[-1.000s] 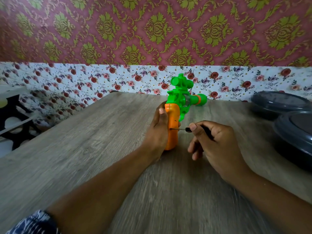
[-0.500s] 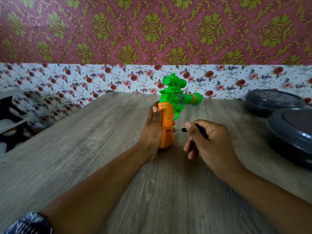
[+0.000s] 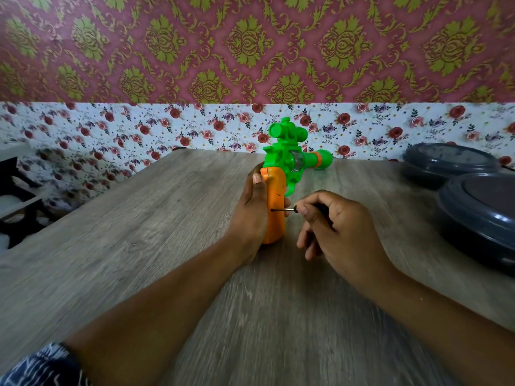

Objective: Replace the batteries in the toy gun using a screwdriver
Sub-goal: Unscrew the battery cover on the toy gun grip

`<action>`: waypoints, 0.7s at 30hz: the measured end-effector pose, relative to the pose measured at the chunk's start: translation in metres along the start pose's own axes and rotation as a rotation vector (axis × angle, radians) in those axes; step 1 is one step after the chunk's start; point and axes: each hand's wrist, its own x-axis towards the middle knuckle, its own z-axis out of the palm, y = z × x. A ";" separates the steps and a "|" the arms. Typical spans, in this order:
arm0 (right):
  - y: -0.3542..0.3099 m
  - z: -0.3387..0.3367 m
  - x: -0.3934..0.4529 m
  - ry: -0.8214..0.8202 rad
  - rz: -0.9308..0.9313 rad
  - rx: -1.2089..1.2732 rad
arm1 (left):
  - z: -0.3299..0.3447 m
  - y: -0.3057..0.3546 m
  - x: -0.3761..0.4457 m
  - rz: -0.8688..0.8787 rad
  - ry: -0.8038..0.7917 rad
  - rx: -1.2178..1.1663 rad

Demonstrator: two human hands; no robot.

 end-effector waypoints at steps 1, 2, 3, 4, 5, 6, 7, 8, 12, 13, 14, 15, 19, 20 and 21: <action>0.000 0.000 -0.001 -0.015 -0.048 -0.044 | 0.000 0.000 -0.001 0.010 0.005 0.023; 0.001 -0.001 -0.001 -0.031 -0.102 -0.093 | 0.000 0.000 -0.001 0.027 0.008 0.044; 0.002 -0.001 -0.001 -0.043 -0.147 -0.132 | 0.000 -0.001 0.000 0.042 0.008 0.057; 0.004 -0.001 -0.001 -0.049 -0.171 -0.150 | -0.001 -0.001 0.000 0.048 0.006 0.060; 0.005 -0.001 -0.001 -0.050 -0.182 -0.145 | 0.000 -0.001 0.000 0.051 0.005 0.057; 0.006 -0.002 -0.001 -0.049 -0.186 -0.129 | 0.000 -0.001 0.000 0.053 0.008 0.055; 0.007 -0.001 0.000 -0.052 -0.186 -0.115 | 0.000 0.000 0.000 0.057 0.012 0.055; 0.007 0.000 0.000 -0.057 -0.180 -0.110 | 0.000 0.000 0.000 0.055 0.015 0.063; 0.005 0.000 -0.001 0.013 -0.126 -0.216 | 0.001 0.000 -0.002 0.051 0.014 0.074; 0.006 -0.003 0.000 0.029 -0.101 -0.281 | 0.002 0.001 -0.002 0.061 0.007 0.079; 0.006 -0.005 0.000 0.026 -0.089 -0.360 | 0.002 0.000 -0.003 0.071 0.006 0.082; 0.007 -0.007 0.001 0.015 -0.100 -0.435 | 0.003 0.001 -0.004 0.077 0.000 0.081; 0.008 -0.008 0.002 0.026 -0.187 -0.481 | 0.002 0.000 -0.004 0.074 -0.012 0.080; 0.007 -0.008 0.003 0.030 -0.200 -0.466 | 0.002 0.000 -0.004 0.075 -0.005 0.087; 0.006 -0.008 0.003 0.028 -0.210 -0.448 | 0.002 0.001 -0.005 0.076 -0.007 0.089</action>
